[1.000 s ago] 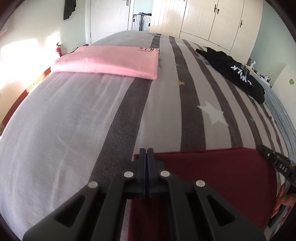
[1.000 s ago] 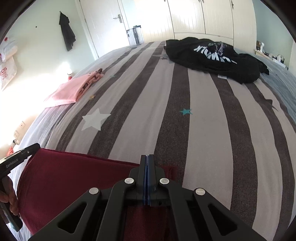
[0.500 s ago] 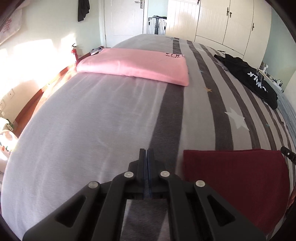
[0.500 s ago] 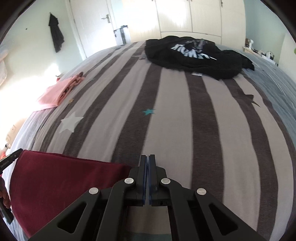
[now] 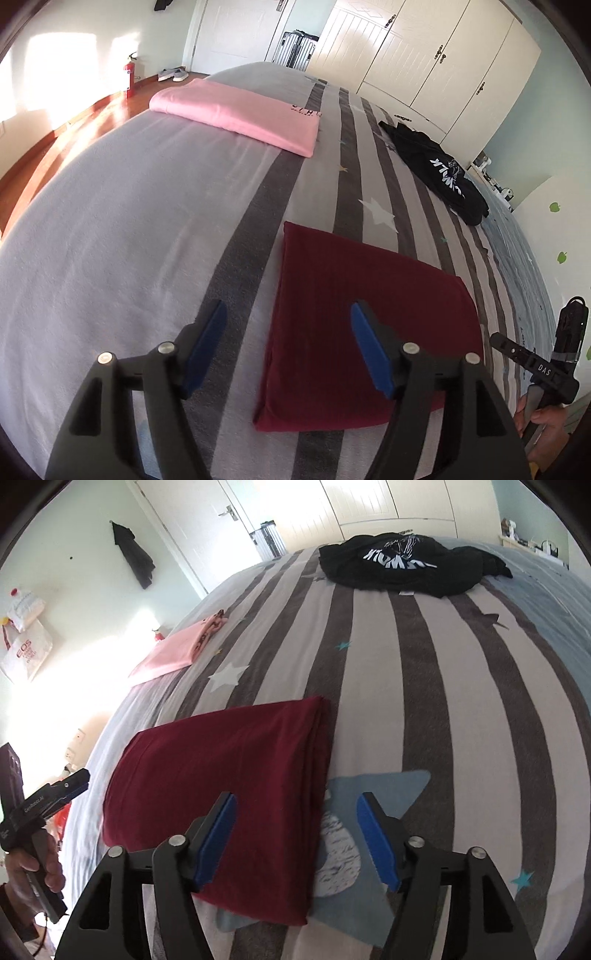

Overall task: Fold clothes
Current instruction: 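Grasp the folded sweatshirt edge with both grippers and lift it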

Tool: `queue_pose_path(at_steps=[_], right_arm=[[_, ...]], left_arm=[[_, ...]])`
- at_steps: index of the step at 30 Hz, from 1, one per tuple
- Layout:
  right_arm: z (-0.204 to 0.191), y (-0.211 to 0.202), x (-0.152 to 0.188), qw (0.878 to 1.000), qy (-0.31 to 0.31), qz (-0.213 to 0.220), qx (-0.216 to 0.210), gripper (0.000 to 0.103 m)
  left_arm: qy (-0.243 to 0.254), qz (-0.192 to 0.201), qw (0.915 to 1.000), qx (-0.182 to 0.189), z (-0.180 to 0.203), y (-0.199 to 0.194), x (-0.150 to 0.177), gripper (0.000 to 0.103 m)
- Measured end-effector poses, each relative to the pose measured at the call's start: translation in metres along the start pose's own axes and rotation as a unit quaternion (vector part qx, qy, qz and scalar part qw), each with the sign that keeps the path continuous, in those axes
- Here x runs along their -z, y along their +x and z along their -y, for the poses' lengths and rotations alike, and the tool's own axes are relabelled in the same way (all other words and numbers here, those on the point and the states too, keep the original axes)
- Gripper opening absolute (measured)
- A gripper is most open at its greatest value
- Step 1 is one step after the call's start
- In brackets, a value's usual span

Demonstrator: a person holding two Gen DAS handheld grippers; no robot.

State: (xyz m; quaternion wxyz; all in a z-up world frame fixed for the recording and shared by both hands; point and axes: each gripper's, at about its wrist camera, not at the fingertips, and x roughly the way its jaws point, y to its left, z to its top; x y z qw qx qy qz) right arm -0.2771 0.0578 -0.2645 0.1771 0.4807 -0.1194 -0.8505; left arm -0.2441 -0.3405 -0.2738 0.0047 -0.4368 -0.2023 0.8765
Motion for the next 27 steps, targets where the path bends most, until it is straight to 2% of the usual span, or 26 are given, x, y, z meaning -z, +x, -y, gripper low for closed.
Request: queue_pose_path(at_steps=[5,9,14,16,19,23,27], right_arm=[[0.010,0.021,0.003,0.998,0.044,-0.023,-0.031,0.066],[0.020,0.042,-0.002,0.995,0.071,-0.039,-0.061,0.066],[0.026,0.047,0.000,0.990,0.083,-0.040,-0.102,0.068],[0.024,0.050,0.000,0.990,0.081,-0.044,-0.108,0.068],[0.021,0.059,-0.005,0.990,0.076,-0.048,-0.113,0.068],[0.019,0.071,-0.014,0.989,0.073,-0.043,-0.119,0.066],[0.021,0.083,-0.021,0.988,0.087,-0.035,-0.122,0.058]], left_arm=[[-0.025,-0.036,0.9988,0.023,-0.006,0.034,-0.008,0.068],[-0.055,-0.077,0.9944,0.047,-0.019,0.066,-0.009,0.071],[-0.045,-0.094,0.9920,0.072,-0.021,0.071,-0.008,0.072],[-0.035,-0.097,0.9924,0.067,-0.017,0.073,-0.007,0.072],[-0.044,-0.104,0.9908,0.074,-0.013,0.077,-0.009,0.072],[-0.024,-0.114,0.9887,0.095,0.001,0.081,-0.004,0.060],[-0.030,-0.119,0.9861,0.112,-0.003,0.088,-0.008,0.057]])
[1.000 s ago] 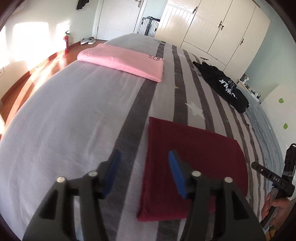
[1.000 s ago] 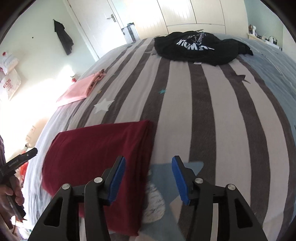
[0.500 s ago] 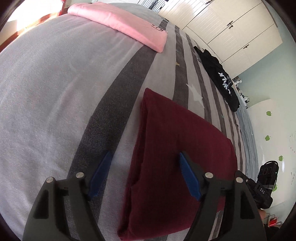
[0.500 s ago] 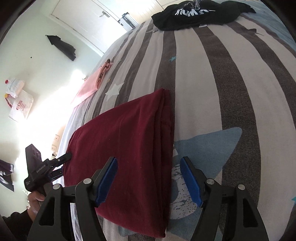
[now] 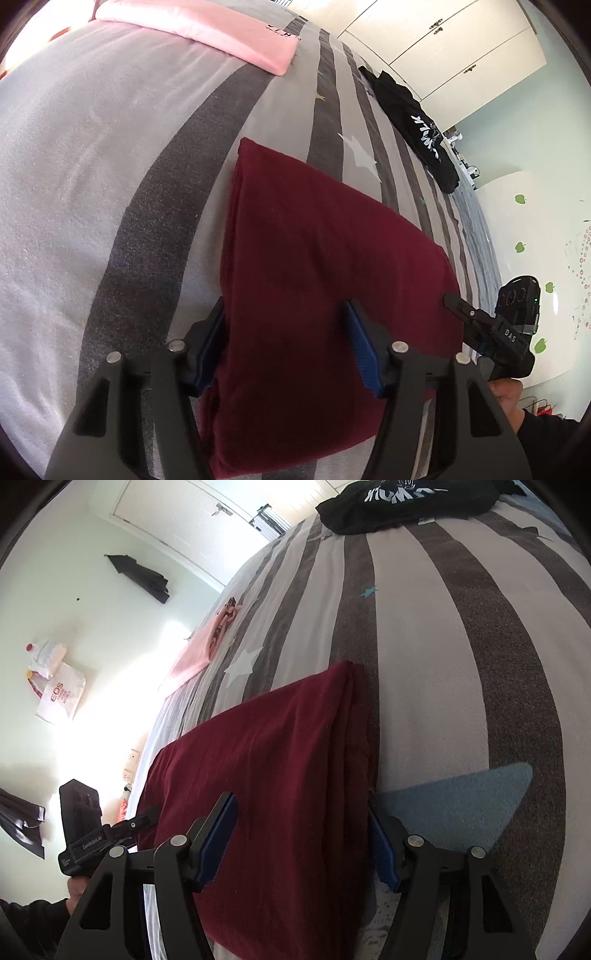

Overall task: Fold clothes
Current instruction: 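Grasp the folded sweatshirt edge with both grippers and lift it, then carry the folded sweatshirt onto the folded pink shirt with both grippers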

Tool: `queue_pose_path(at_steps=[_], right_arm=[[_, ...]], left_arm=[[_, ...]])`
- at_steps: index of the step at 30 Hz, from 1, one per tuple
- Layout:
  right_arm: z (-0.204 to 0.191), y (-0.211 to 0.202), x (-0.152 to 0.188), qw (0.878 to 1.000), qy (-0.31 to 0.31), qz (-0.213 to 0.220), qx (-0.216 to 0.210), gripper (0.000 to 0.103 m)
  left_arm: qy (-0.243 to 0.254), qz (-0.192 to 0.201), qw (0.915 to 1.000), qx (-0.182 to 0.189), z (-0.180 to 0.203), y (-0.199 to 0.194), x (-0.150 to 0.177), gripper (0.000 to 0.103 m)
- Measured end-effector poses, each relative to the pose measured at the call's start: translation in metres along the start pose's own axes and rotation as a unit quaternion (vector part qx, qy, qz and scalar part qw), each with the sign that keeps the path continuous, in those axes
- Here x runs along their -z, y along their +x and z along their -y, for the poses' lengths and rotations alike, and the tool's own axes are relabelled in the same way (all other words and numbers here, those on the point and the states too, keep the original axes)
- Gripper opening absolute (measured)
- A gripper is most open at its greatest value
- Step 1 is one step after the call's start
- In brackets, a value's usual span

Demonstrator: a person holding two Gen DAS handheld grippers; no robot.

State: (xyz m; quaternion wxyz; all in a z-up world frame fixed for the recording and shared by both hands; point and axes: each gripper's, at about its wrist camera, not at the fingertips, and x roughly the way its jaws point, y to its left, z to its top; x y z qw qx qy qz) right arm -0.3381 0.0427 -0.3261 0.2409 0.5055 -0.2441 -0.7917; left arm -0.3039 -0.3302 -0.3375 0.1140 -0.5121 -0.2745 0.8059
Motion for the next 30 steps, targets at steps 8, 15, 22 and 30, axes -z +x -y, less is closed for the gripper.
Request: queue_pose_path(at_steps=[8,15,22,30], right_arm=[[-0.008,0.003,-0.001,0.999,0.018,-0.011,0.031,0.025],[-0.055,-0.012,-0.009,0.996,0.003,0.006,0.087,0.012],[-0.131,-0.003,-0.049,0.996,0.000,0.046,0.080,0.011],[-0.194,0.082,-0.150,0.996,-0.017,0.086,0.032,0.011]], left_arm=[[0.058,-0.017,0.9980,0.021,0.012,0.001,-0.009,0.025],[0.083,0.002,0.9958,0.037,0.022,-0.027,-0.039,0.021],[0.120,0.022,0.9915,0.045,0.003,-0.068,-0.123,0.021],[0.147,0.059,0.9872,0.016,-0.053,-0.088,-0.282,0.021]])
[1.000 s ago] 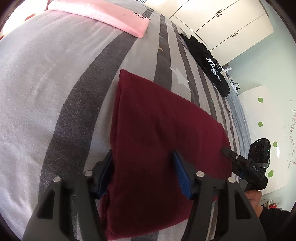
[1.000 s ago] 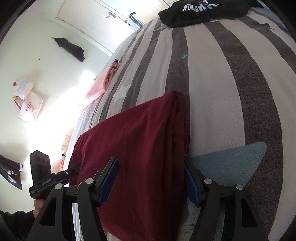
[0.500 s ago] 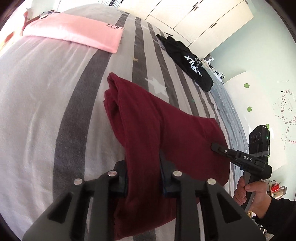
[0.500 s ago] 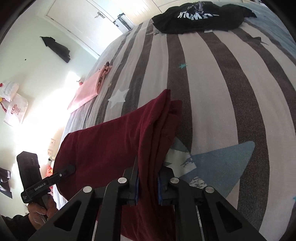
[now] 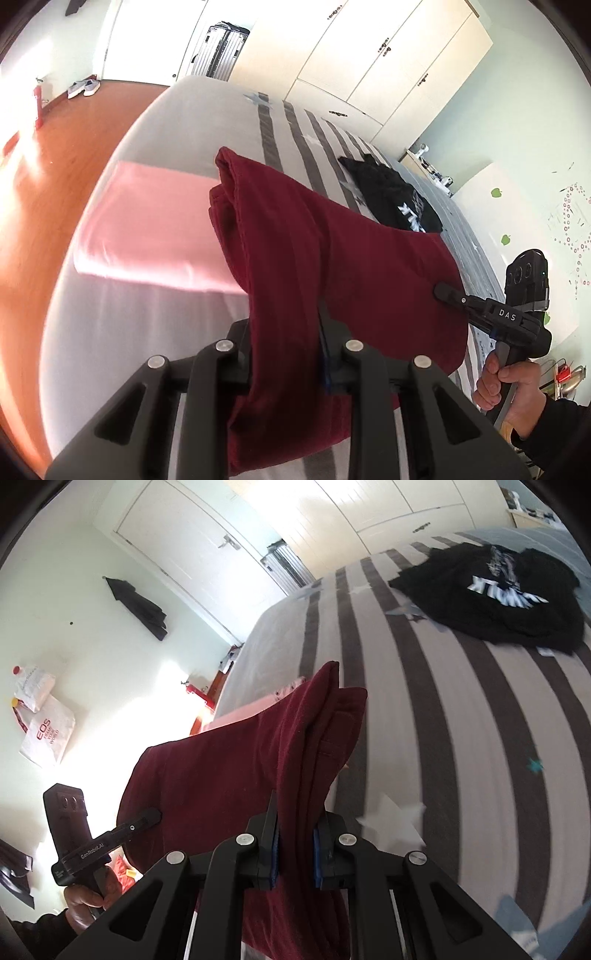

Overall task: Fold clothes
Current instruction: 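Carry the folded sweatshirt onto the folded pink shirt with both grippers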

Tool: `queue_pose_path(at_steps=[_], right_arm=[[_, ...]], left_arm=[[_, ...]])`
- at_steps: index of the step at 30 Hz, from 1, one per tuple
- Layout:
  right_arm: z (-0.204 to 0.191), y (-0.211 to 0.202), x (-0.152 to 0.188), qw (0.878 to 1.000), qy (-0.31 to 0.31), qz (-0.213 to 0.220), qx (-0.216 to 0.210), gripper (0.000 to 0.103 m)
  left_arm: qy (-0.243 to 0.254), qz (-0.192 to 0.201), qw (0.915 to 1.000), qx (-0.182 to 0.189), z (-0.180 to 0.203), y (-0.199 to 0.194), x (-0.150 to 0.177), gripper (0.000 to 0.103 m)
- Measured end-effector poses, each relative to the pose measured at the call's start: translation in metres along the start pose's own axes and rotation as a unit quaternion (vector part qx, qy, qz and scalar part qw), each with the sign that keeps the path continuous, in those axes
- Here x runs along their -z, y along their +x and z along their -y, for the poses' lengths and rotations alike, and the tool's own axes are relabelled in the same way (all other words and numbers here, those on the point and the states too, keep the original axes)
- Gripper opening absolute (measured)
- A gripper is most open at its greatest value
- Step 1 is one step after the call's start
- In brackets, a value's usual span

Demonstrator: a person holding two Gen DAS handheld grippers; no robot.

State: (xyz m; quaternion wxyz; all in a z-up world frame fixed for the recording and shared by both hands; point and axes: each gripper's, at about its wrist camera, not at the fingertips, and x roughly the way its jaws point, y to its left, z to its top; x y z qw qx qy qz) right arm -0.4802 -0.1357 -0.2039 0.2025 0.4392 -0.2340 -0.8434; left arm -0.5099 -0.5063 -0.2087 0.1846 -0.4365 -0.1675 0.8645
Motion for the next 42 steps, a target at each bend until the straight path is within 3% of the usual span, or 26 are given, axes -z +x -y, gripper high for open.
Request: queue_pose_path(at_steps=[5,10,15,25,27,29,32,34,36,39,42], right_arm=[[-0.032,0.085,-0.050,1.000,-0.009,-0.006,-0.008,0.011],[-0.053,0.141,-0.081,1.000,-0.010,-0.020,-0.002,0.011],[-0.053,0.174,-0.090,0.999,0.002,-0.040,0.005,0.011],[-0.040,0.195,-0.080,0.997,-0.001,-0.069,0.033,0.011],[-0.037,0.201,-0.076,0.996,-0.014,-0.073,0.042,0.011],[-0.033,0.206,-0.076,0.995,-0.018,-0.081,0.049,0.012],[-0.025,0.211,-0.078,0.994,-0.018,-0.095,0.057,0.019],[-0.025,0.203,-0.085,0.993,-0.025,-0.092,0.067,0.020],[-0.029,0.193,-0.088,0.992,-0.046,-0.081,0.081,0.021],[-0.029,0.200,-0.082,0.987,-0.077,-0.092,0.104,0.021],[-0.024,0.206,-0.078,0.986,-0.078,-0.088,0.117,0.022]], left_arm=[[0.002,-0.009,0.9997,-0.022,-0.061,0.028,-0.065,0.021],[-0.020,-0.023,0.9991,-0.027,-0.103,0.057,-0.093,0.021],[-0.033,-0.038,0.9981,-0.036,-0.124,0.074,-0.094,0.021],[-0.057,-0.054,0.9963,-0.035,-0.144,0.079,-0.075,0.021],[-0.046,-0.054,0.9965,-0.044,-0.145,0.082,-0.071,0.023],[-0.057,-0.059,0.9954,-0.049,-0.149,0.084,-0.070,0.032],[-0.074,-0.066,0.9924,-0.072,-0.151,0.075,-0.076,0.040],[-0.023,-0.019,0.9931,-0.113,-0.137,0.051,-0.083,0.040],[0.048,0.004,0.9872,-0.152,-0.123,0.043,-0.083,0.040],[0.079,-0.042,0.9814,-0.170,-0.126,0.065,-0.074,0.032],[0.077,-0.040,0.9809,-0.174,-0.135,0.073,-0.064,0.031]])
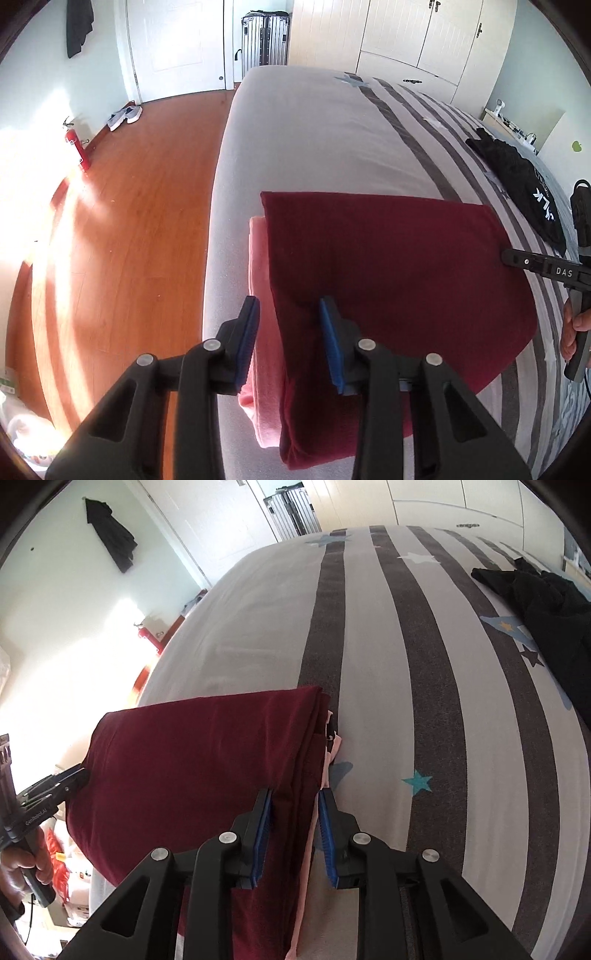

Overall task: Fold clothes
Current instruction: 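Carry the folded sweatshirt onto the folded pink shirt with both grippers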

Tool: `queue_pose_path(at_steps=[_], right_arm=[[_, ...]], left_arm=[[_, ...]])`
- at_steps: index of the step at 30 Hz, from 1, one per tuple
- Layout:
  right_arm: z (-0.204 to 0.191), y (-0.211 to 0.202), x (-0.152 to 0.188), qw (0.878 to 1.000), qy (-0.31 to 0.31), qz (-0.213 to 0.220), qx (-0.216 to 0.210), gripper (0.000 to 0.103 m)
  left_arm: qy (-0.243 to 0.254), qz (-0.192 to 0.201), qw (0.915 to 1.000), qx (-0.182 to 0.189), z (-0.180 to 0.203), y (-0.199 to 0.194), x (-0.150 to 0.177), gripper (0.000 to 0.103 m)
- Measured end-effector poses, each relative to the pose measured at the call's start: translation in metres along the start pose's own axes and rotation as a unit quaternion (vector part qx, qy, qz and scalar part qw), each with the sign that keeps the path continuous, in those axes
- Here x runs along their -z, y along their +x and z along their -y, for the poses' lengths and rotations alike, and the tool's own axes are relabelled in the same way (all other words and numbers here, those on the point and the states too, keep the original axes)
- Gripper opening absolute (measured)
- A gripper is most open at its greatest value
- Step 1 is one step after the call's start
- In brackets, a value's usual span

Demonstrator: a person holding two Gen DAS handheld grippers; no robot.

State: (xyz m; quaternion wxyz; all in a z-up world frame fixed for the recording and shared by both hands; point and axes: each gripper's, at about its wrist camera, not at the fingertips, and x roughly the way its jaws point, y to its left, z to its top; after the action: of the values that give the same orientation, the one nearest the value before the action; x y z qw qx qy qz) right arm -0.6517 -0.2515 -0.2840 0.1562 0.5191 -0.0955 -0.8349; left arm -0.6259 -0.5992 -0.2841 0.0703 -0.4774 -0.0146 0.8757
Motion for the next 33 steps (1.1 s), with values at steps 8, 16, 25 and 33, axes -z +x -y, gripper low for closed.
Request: queue_pose_path(at_steps=[8,16,25,33], right_arm=[[0.006,-0.030,0.003,0.996,-0.020,0.066,0.058,0.027],[-0.053,-0.022,-0.037,0.993,-0.053,0.099,0.034,0.025],[-0.069,0.047,-0.038,0.995,-0.059,0.062,0.042,0.022],[-0.028,0.039,-0.040,0.995,-0.030,0.078,0.055,0.002]], left_arm=[[-0.035,0.073,0.9952,-0.054,-0.002,-0.033,-0.007,0.023],[-0.013,0.074,0.9970,0.019,0.055,-0.006,-0.060,0.019],[-0.062,0.021,0.9978,0.009,0.036,0.056,-0.052,0.003],[-0.070,0.039,0.9966,0.018,0.028,0.041,-0.049,0.002]])
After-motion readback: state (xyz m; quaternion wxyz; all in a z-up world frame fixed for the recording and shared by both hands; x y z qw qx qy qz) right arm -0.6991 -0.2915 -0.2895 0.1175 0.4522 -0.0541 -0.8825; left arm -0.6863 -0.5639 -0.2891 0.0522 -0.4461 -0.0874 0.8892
